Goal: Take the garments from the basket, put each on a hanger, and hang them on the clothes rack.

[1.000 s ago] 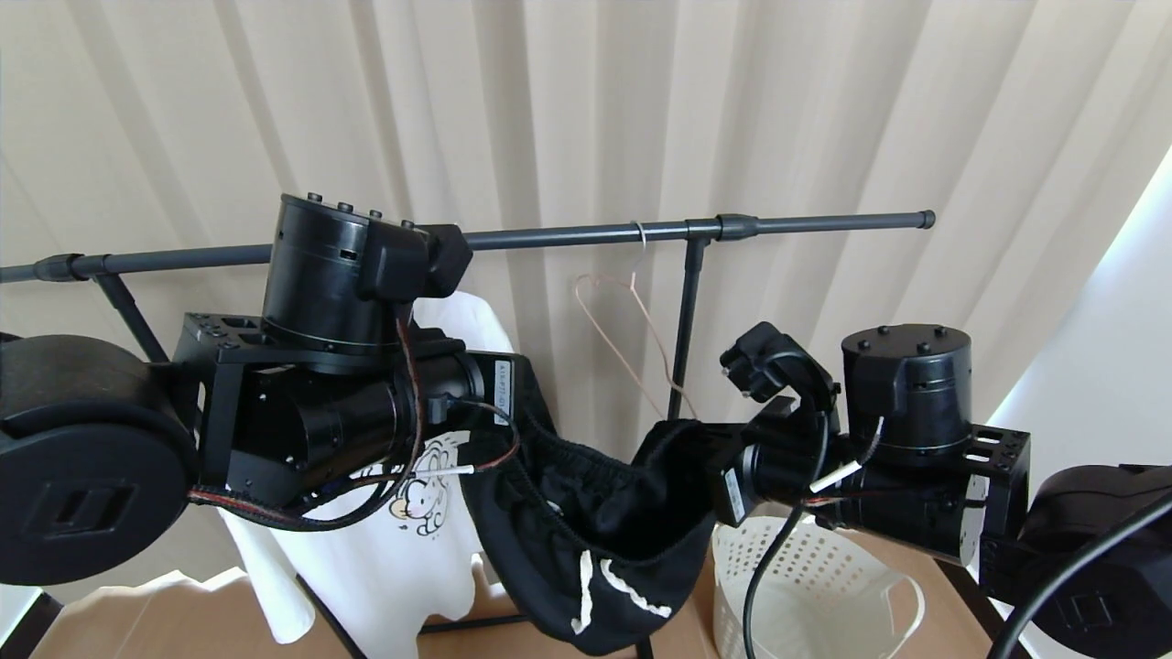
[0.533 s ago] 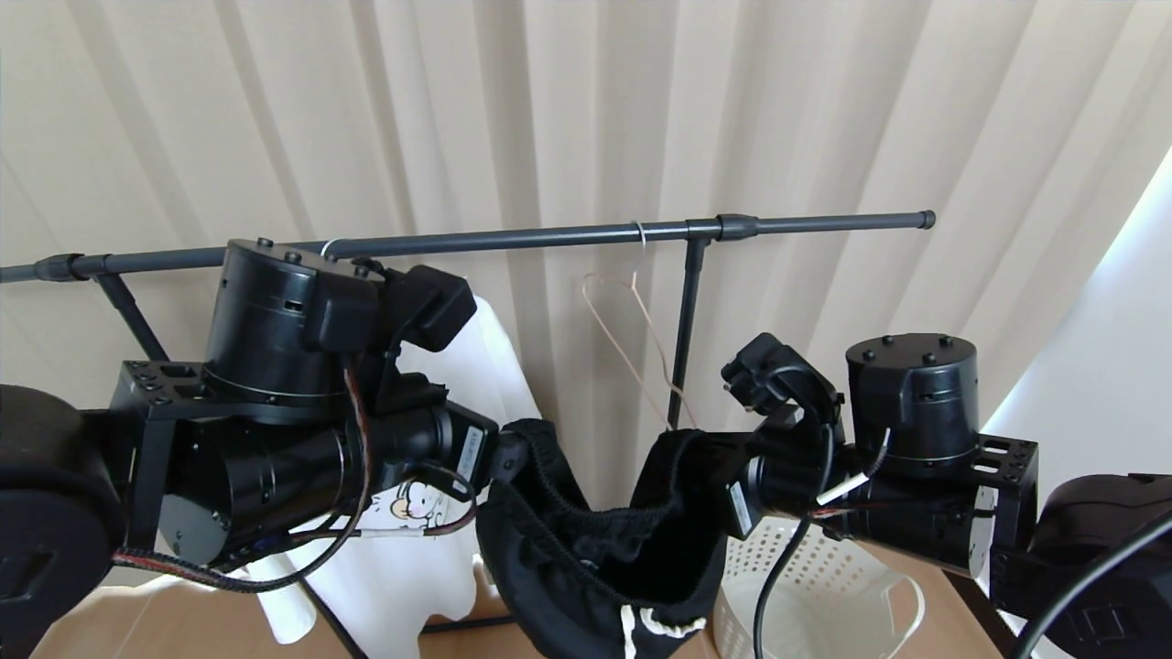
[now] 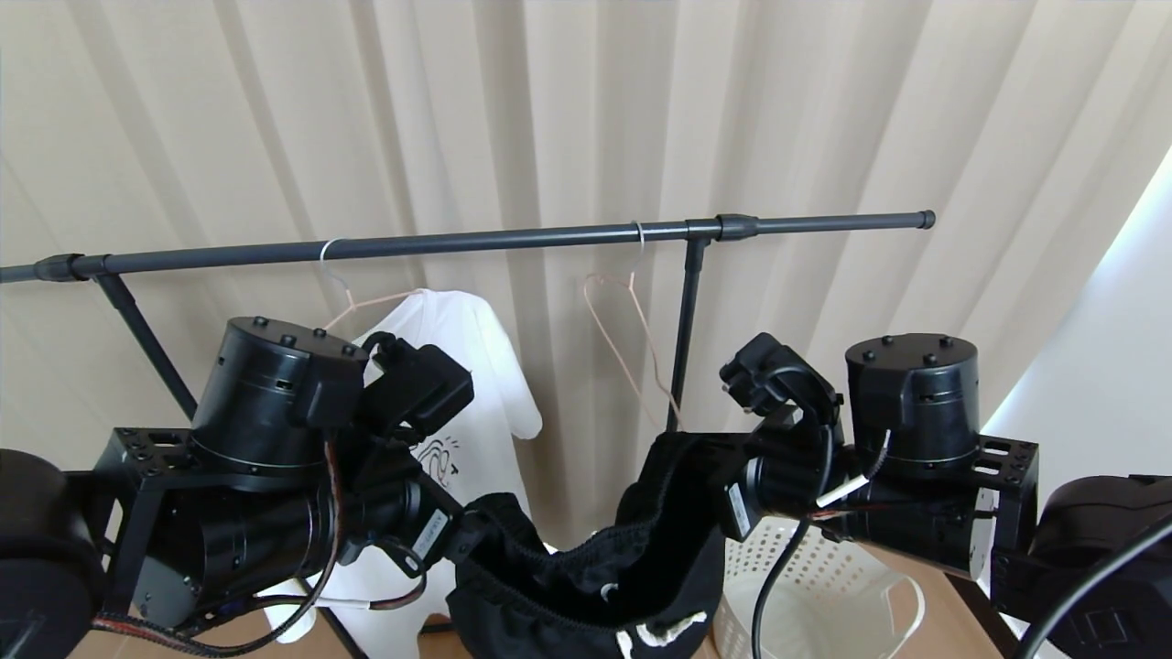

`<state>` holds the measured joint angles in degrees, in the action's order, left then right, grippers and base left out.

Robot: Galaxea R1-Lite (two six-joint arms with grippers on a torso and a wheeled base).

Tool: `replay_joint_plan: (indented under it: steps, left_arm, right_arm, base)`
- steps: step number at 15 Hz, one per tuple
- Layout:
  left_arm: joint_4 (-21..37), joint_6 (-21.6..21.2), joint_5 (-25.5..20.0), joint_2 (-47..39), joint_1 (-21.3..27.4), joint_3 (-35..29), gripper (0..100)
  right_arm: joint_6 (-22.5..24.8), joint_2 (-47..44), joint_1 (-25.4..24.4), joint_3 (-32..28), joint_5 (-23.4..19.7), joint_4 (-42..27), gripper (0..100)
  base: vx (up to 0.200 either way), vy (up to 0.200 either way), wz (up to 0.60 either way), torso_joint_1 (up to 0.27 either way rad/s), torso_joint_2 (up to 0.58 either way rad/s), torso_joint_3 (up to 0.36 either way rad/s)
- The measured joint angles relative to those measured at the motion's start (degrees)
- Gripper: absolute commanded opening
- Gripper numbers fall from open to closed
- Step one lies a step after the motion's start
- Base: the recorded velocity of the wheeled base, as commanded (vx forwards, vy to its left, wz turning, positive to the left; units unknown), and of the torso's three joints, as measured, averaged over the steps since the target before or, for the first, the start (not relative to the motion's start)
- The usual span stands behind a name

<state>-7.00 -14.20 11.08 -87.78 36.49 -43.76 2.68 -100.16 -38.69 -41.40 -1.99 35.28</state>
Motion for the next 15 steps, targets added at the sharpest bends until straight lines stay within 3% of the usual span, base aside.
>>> replay_joint_plan:
  steps: [5,8,11,13,15]
  left_arm:
    - [-0.2,-6.7,0.0,-0.1,0.0,3.7,100]
    - [-0.3,-6.6,-3.0,0.0,0.0,4.2,100]
    - [-0.5,-4.2,-6.9,0.8,-0.3,3.4,100]
    - [-0.5,0.9,-7.1,0.9,-0.4,1.7,100]
    - [-0.4,4.5,-7.1,0.7,-0.4,-0.1,100]
  right_arm:
    - [0.1,-0.1,0.1,0.5,0.0,3.2,0]
    - [0.4,-0.3,0.1,1.1,-0.1,2.7,0]
    - [8.2,-0.7,-0.1,3.8,-0.1,2.2,0]
    - [16.7,-0.9,-0.1,7.4,-0.2,2.2,0]
    - [20.4,-1.0,0.6,9.7,-0.2,2.4,0]
  base:
    - [0.000,0.000,0.00,0.000,0.00,0.000]
    - [0.000,0.000,0.00,0.000,0.00,0.000]
    - [0.000,0.000,0.00,0.000,0.00,0.000]
    - [0.000,0.000,0.00,0.000,0.00,0.000]
    - [0.000,0.000,0.00,0.000,0.00,0.000]
